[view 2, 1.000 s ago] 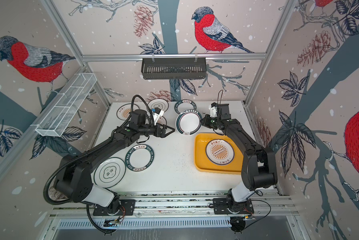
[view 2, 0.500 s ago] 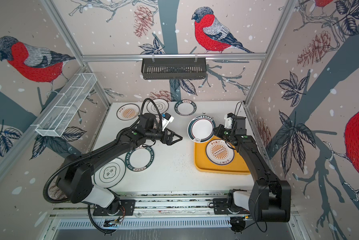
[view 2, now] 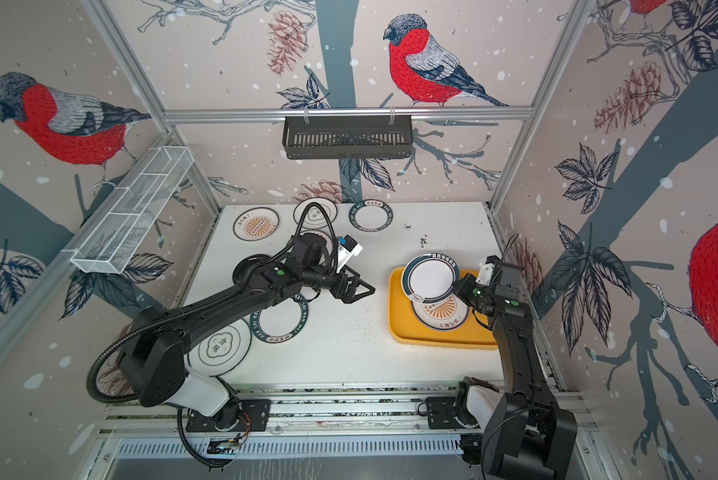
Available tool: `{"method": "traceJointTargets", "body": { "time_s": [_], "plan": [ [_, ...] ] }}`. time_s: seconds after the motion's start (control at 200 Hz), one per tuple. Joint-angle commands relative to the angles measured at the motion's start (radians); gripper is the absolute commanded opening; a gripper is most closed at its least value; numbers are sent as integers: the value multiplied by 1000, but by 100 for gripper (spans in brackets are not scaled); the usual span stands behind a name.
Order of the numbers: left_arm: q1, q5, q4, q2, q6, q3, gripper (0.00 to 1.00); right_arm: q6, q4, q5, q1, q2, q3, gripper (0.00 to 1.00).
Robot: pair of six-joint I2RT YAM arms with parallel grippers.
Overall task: Place the plates into the plastic bin on the countertop
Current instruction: 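Carry the ringed plate over the yellow bin with the right gripper, then lower the ringed plate onto the stacked plates in the bin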
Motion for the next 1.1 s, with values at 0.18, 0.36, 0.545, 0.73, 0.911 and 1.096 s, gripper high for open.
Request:
{"method": "traceJointTargets", "body": {
  "time_s": [0.18,0.36,0.545,0.73,0.911,1.096],
  "plan": [
    [-23,-48,-33,-12,33,12,96,-44,-42,-47,-106,-12,-42,1],
    [-26,-56,-36,-14,34,13,96,-62,-40,-65,-140,-17,-66,1],
    [-28,-62,-38,-14,34,15,96,-75,-45,-58,-158,-16,-85,1],
    [-31,-65,-38,-10,34,14,96,-76,-50,-38,-168,-4,-103,1],
    [-31,-68,-36,-7,30,12,96,-68,-65,-2,-169,2,-99,1],
    [-31,-78,-37,-6,30,13,96,-72,-80,5,-167,19,-100,1]
  ]
}}
